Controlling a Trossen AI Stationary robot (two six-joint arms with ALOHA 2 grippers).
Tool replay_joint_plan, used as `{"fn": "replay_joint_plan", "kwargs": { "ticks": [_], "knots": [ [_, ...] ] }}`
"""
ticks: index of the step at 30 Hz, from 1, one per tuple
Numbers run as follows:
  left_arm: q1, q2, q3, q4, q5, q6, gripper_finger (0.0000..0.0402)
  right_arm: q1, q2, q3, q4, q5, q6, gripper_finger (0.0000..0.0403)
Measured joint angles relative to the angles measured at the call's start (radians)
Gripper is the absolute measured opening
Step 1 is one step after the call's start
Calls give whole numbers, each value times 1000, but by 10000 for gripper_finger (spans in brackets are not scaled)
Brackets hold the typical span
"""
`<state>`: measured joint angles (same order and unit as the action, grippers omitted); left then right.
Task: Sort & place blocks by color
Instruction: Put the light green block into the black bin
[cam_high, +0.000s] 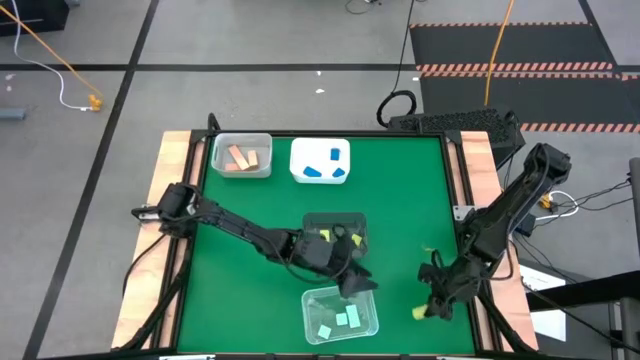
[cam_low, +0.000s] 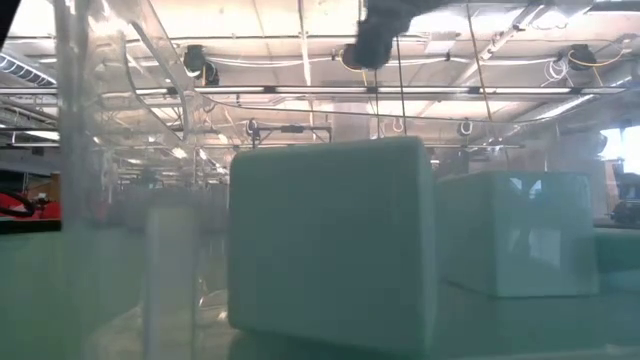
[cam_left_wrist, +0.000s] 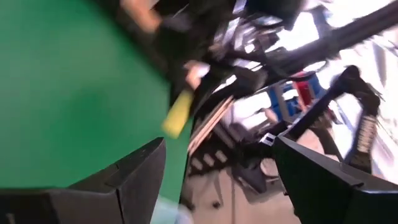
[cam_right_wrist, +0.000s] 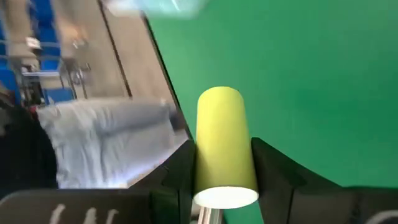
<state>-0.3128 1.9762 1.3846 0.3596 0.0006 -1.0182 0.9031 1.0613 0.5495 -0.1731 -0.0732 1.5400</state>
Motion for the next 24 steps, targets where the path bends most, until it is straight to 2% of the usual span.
{"fn": "replay_joint_plan", "kwargs": {
  "ticks": [5, 8, 13, 16, 18, 20, 24],
  "knots": [
    [33, -1, 0, 167, 4, 237, 296, -1, -91, 0, -7, 231, -185, 109],
    [63, -1, 0, 281, 3, 320, 296, -13, -147, 0, -11, 427, -314, 109],
    [134, -1, 0, 493, -1, 277, 296, -40, -247, 0, -24, 815, -627, 109],
    [182, -1, 0, 589, -3, 224, 296, -58, -305, 0, 61, 1003, -840, 109],
    [209, -1, 0, 618, -13, 241, 296, -74, -339, 0, 144, 1073, -973, 109],
    [226, -1, 0, 623, -40, 294, 296, -100, -370, 0, 245, 1097, -1078, 109],
    [241, -1, 0, 621, -119, 469, 296, -167, -404, 0, 454, 1095, -1131, 109]
  ]
}}
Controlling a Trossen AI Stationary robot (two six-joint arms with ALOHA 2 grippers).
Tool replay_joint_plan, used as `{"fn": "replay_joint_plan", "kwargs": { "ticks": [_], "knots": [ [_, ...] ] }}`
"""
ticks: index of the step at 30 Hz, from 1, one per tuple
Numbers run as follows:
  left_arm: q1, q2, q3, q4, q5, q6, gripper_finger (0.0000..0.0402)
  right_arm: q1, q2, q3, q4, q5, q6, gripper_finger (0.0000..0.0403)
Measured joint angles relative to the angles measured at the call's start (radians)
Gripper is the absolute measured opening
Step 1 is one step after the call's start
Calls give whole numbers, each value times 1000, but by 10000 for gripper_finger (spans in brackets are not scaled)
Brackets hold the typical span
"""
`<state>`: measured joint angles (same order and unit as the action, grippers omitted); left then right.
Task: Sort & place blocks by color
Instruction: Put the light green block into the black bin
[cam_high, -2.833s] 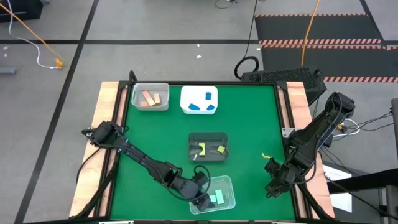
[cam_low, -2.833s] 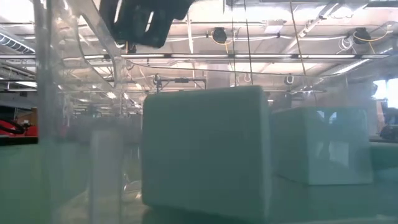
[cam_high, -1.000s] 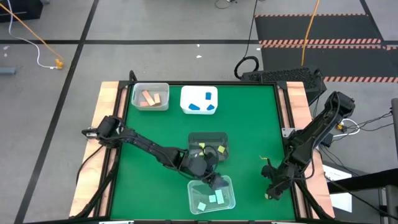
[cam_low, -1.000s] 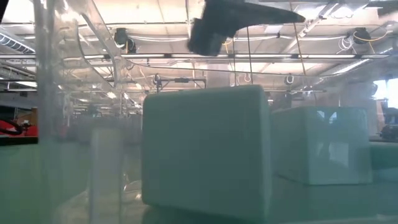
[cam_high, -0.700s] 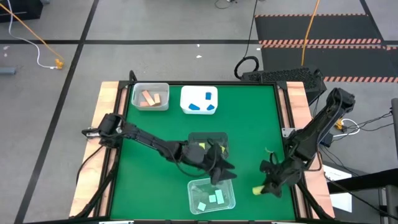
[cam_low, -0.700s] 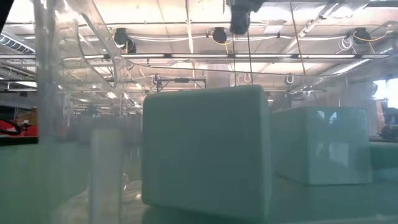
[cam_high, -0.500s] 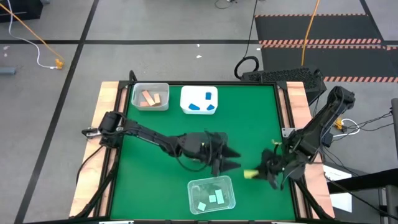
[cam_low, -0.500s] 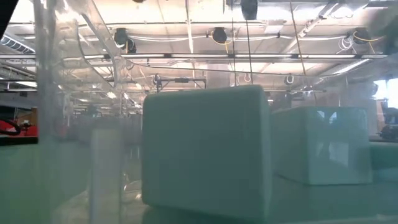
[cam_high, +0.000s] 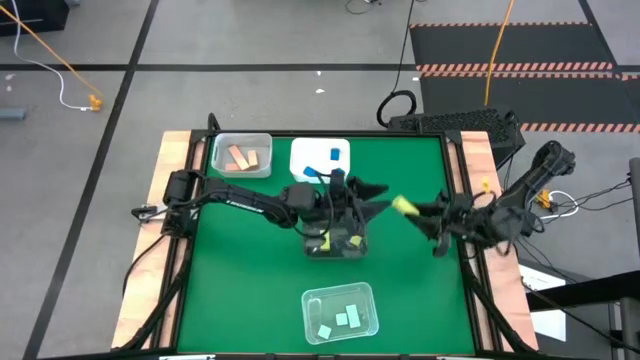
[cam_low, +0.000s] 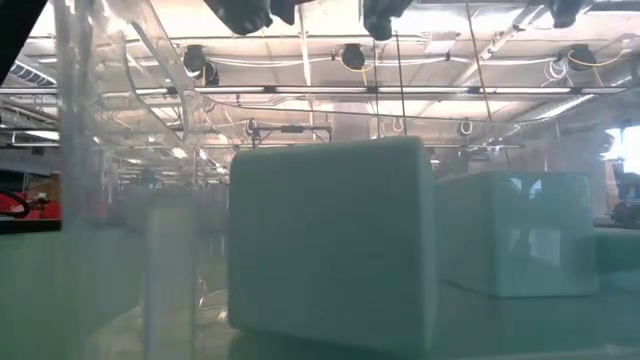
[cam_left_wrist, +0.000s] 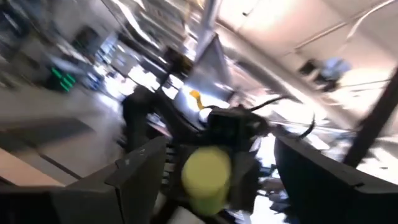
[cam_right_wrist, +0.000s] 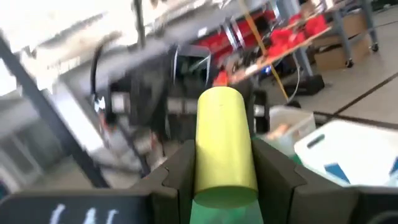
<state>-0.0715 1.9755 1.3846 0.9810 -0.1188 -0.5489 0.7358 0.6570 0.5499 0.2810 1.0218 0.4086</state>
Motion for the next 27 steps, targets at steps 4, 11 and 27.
{"fn": "replay_joint_plan", "kwargs": {
  "ticks": [4, 11, 27],
  "knots": [
    [6, 0, 0, 5, -102, 149, 296, -64, -5, 0, 152, -40, -77, 109],
    [6, 0, 4, 19, -197, 297, 296, -195, 24, 1, 321, -114, -167, 109],
    [44, 0, 158, -72, -102, 293, 296, -505, 188, 1, 564, -580, -159, 109]
  ]
}}
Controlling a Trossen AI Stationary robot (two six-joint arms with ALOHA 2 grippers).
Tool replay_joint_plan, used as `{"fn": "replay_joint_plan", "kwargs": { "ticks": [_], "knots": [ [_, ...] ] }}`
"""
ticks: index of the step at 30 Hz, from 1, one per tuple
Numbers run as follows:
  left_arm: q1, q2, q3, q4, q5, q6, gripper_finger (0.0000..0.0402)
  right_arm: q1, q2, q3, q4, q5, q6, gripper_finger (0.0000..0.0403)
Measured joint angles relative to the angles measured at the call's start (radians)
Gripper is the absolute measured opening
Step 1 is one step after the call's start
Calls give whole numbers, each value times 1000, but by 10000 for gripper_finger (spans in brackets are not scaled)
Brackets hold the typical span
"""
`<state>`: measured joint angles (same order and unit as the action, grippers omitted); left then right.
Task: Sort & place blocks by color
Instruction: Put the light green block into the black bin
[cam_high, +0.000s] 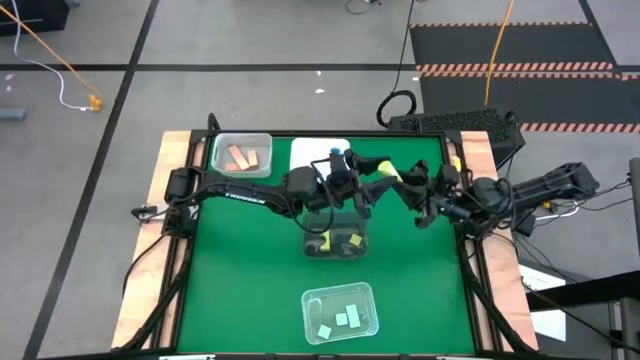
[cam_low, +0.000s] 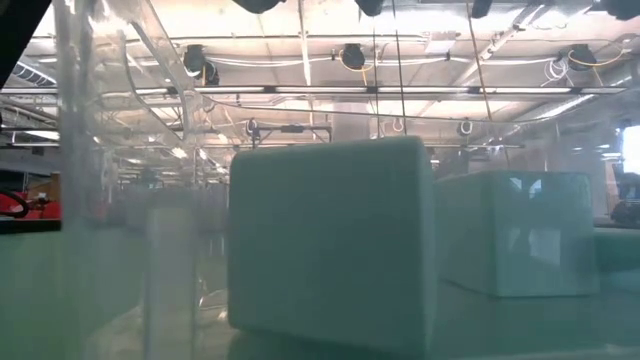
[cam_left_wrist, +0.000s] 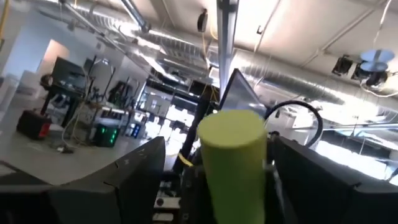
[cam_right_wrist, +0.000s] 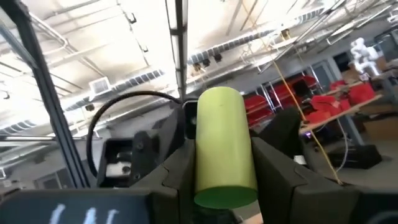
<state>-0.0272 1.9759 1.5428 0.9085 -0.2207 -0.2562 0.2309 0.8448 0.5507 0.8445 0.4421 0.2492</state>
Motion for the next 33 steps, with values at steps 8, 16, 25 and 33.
{"fn": "replay_joint_plan", "kwargs": {
  "ticks": [8, 16, 25, 33],
  "knots": [
    [-1, 0, 4, 10, 1, -42, 281, -25, 66, 0, 38, -28, 53, 109],
    [-1, 0, 4, -17, 17, -132, 109, -20, 92, 0, 47, -31, 82, 109],
    [-9, 0, 5, -24, 60, -148, 111, -19, 70, 0, 19, -39, 83, 167],
    [-24, -50, 3, -191, 69, -113, 111, -20, -37, 0, -275, -219, 240, 224]
  ]
}}
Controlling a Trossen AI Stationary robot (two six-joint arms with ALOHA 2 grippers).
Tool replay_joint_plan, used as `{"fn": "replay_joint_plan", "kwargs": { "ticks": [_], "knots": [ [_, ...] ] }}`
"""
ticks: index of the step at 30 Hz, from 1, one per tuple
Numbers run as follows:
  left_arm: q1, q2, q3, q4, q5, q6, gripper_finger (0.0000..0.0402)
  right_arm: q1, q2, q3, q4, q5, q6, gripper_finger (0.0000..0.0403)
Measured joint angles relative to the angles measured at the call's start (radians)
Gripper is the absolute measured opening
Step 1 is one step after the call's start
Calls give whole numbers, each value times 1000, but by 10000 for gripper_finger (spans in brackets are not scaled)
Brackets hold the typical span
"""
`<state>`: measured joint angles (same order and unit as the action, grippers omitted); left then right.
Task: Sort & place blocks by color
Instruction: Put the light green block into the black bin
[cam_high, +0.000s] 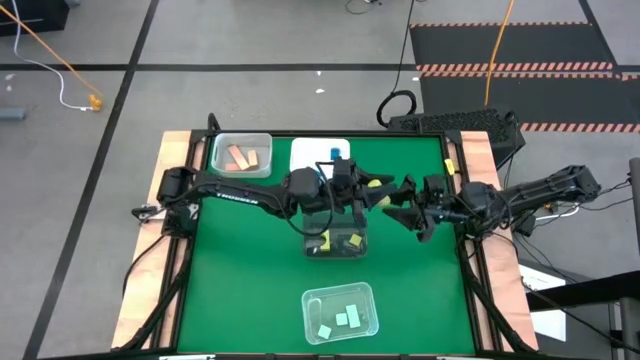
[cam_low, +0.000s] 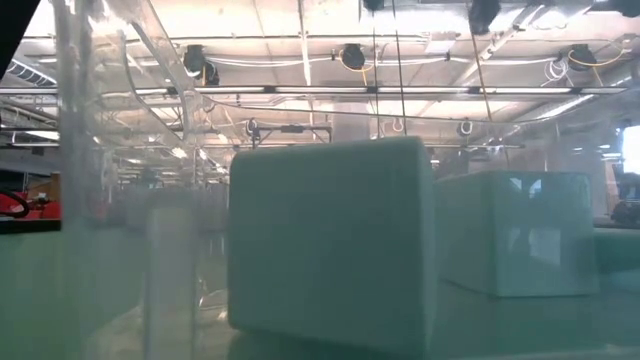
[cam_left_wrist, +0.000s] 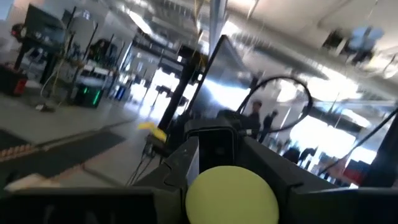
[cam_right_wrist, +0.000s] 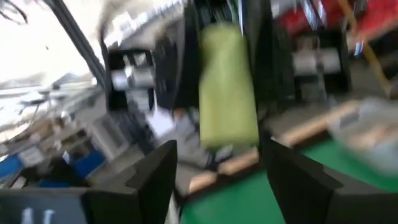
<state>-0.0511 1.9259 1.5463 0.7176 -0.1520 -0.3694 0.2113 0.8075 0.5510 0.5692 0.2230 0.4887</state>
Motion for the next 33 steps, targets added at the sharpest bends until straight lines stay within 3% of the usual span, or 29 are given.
{"fn": "replay_joint_plan", "kwargs": {
  "ticks": [6, 11, 17, 22, 33],
  "knots": [
    [-6, -65, 0, -337, -2, -10, 111, 0, -94, 0, -308, -141, 155, 240],
    [-34, -74, 0, -593, -3, -74, 111, 0, -134, 0, -457, -250, 226, 234],
    [-98, -74, 0, -895, -106, -157, 111, 0, -148, -8, -517, -255, 230, 227],
    [-145, -71, 0, -995, -199, -137, 111, 0, -148, -32, -518, -253, 231, 226],
    [-192, -20, -2, -964, -326, -37, 111, 0, -146, -60, -506, -249, 230, 226]
  ]
}}
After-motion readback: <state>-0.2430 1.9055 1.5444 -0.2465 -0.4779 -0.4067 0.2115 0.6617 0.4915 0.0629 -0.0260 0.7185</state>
